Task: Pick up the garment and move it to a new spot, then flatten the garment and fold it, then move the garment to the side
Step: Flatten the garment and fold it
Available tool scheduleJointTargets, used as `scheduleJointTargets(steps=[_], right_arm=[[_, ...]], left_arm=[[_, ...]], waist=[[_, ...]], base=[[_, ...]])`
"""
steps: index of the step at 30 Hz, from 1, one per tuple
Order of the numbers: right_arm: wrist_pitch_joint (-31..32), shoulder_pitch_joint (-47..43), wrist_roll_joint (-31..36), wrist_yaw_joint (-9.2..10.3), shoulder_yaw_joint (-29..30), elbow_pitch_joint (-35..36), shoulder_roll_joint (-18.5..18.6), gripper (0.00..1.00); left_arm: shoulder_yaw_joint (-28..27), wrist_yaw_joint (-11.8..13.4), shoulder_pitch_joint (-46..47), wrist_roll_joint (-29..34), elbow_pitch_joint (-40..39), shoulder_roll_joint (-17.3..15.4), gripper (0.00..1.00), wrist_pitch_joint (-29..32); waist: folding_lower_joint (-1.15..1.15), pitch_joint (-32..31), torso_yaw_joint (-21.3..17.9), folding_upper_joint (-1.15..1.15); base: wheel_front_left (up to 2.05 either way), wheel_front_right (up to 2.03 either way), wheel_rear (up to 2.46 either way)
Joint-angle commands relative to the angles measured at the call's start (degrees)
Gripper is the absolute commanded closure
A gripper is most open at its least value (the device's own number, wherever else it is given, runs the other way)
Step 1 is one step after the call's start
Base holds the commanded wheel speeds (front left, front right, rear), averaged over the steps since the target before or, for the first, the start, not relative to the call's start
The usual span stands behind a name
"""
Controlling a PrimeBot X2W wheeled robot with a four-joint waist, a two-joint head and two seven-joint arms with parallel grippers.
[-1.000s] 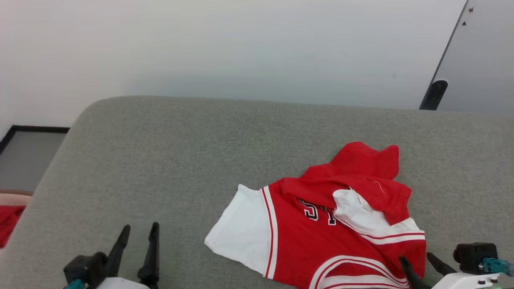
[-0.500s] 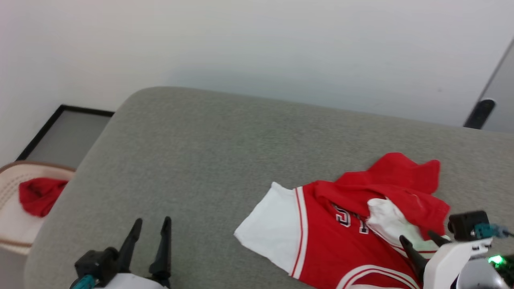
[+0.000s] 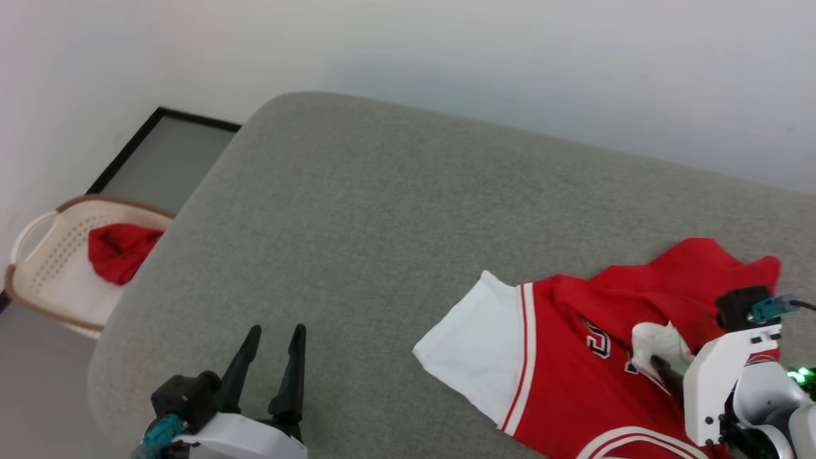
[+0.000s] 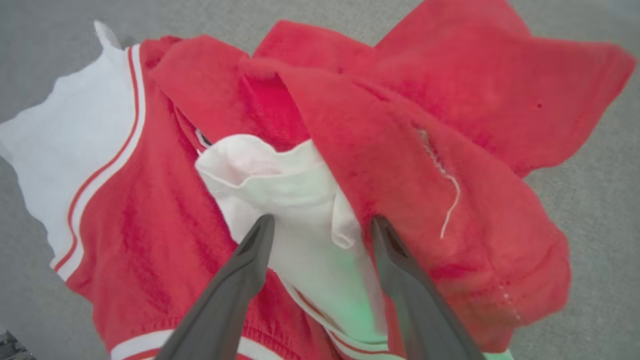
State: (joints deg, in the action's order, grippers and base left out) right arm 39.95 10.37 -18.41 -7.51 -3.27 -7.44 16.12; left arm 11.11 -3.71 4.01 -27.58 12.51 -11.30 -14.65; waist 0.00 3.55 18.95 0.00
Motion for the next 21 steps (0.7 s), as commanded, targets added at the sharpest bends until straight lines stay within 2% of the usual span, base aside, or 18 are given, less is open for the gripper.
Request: scheduleJointTargets(steps=[1,4,8,9,21], right_arm=[[1.0,0.9,-0.4,0.04,-0.4,-0.5,-0.2,0.00],[2.1,1.1,-0.4,0.04,-0.7,-0.9,-0.3,0.01],[3.4,1.5,-0.2,0.04,-0.8,-0.9,-0.6,0.89],[3.5,1.7,0.0,0.04,-0.7,-0.8,-0.5,1.00],[5.7,3.0,-1.9,0.04,3.2,3.0,-1.4,1.00]], left_arm=[[0.1,-0.3,0.7,0.4,0.5,0.1,0.00,-0.2],[0.2,-0.4,1.0,0.5,0.8,0.3,0.00,-0.3],[0.0,-0.7,1.6,0.5,1.5,0.5,0.00,-0.4],[0.0,-0.7,1.6,0.5,1.7,0.6,0.00,-0.4],[-1.1,-1.1,1.7,1.0,2.5,0.5,0.00,-0.5]], waist=[[0.00,1.3,1.4,0.00],[0.00,1.5,1.7,0.00],[0.00,1.7,1.8,0.00],[0.00,1.8,1.8,0.00],[0.00,1.4,-0.2,0.00]], base=[[0.00,0.00,0.00],[0.00,0.00,0.00],[0.00,0.00,0.00],[0.00,0.00,0.00],[0.00,0.00,0.00]])
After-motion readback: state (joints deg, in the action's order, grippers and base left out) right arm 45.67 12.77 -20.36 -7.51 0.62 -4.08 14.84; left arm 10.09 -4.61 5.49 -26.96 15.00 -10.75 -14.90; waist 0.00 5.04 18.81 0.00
